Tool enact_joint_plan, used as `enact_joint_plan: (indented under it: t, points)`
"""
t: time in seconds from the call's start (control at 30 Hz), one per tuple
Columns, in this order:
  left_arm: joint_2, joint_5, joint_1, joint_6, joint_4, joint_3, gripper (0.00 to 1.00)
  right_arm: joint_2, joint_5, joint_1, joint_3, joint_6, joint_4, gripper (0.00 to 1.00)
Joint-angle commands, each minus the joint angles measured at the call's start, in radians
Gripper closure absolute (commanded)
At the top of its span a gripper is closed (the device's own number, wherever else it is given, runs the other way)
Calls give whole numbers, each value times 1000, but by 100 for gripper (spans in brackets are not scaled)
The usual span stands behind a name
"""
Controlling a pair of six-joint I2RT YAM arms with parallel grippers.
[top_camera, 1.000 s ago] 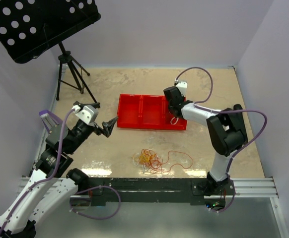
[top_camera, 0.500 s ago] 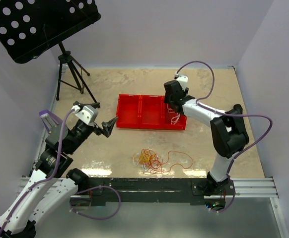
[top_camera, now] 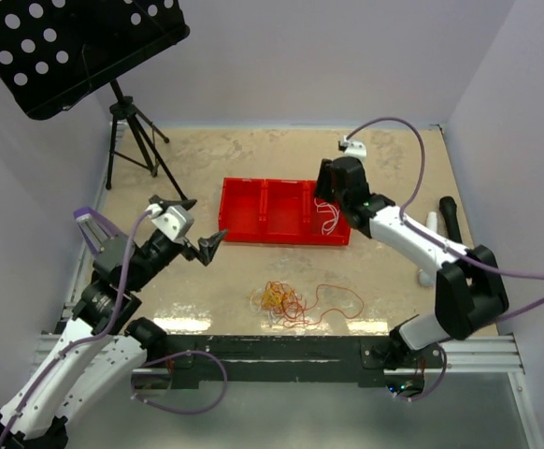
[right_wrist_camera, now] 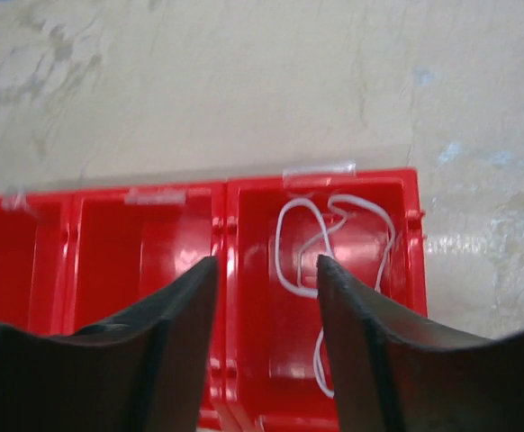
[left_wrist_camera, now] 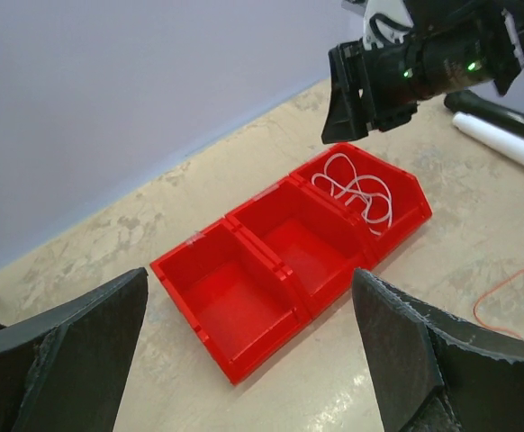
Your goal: Untangle the cables
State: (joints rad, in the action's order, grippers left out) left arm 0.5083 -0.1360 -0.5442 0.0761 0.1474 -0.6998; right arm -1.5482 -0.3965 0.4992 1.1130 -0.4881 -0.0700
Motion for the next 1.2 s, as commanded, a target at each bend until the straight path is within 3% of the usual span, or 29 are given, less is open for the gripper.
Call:
enact_joint_plan:
  t: [0.0,0.13,0.3,0.47,0.63,0.83,0.97,1.17]
  points:
    - [36,-134,3,105,-3,86,0,170,230,45,-137,78,99,42]
    - [114,-189,3,207,-41,134,0,197,229,212,-180,-7,-5,41]
    - [183,-194,1,306,-85,177,0,278,104,497,-252,-144,-27,42]
    - [259,-55,12,214,-97,151,0,462,172,646,-347,-110,64,48]
    - [334,-2,66,146,-105,106,0,479,203,774,-364,-109,102,51]
    - [456,-17,66,209,55,-18,0,321,127,852,-328,-168,72,41]
    - [484,4,70,234,77,-46,0,290,82,869,-302,-201,16,41]
    - [579,-57,118,160,141,-110,0,234,150,915,-323,-185,64,42]
